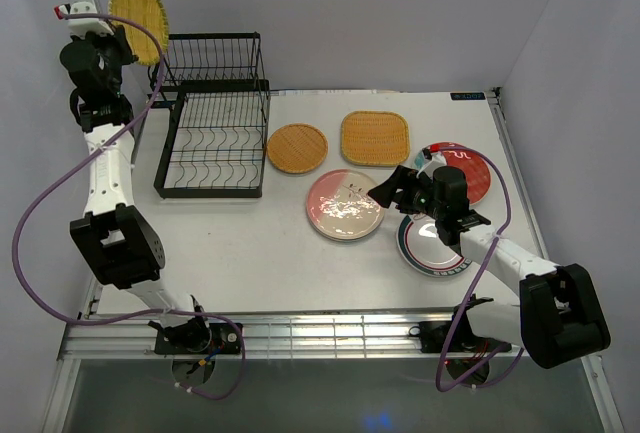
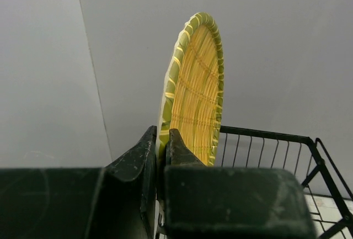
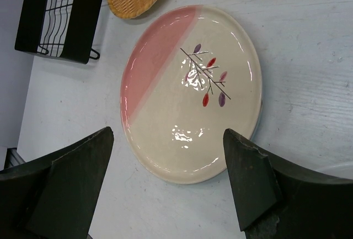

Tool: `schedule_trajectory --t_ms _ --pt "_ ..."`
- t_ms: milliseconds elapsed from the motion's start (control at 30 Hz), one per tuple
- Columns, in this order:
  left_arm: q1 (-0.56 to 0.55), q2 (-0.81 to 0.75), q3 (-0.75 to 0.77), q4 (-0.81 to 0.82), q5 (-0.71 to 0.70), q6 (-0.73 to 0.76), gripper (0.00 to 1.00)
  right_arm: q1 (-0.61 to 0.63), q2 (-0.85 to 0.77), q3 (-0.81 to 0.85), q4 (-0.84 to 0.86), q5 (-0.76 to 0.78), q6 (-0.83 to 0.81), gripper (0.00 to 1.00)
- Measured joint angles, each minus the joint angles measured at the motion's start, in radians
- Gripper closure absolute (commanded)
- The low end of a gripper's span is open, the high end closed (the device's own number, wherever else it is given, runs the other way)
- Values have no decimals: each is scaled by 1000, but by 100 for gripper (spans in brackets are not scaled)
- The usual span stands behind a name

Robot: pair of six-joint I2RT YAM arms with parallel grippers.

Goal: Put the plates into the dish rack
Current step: Insert the plate into the dish rack.

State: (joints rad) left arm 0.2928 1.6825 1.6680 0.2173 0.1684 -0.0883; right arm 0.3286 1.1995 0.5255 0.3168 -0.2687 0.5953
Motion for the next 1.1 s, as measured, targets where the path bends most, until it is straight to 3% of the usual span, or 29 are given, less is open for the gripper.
schedule_trajectory --t_ms 600,1100 --pt "-151 60 3 118 -230 290 100 0 2 0 0 -16 0 14" --pt "-145 137 -16 149 -242 354 100 0 4 0 0 -32 0 14"
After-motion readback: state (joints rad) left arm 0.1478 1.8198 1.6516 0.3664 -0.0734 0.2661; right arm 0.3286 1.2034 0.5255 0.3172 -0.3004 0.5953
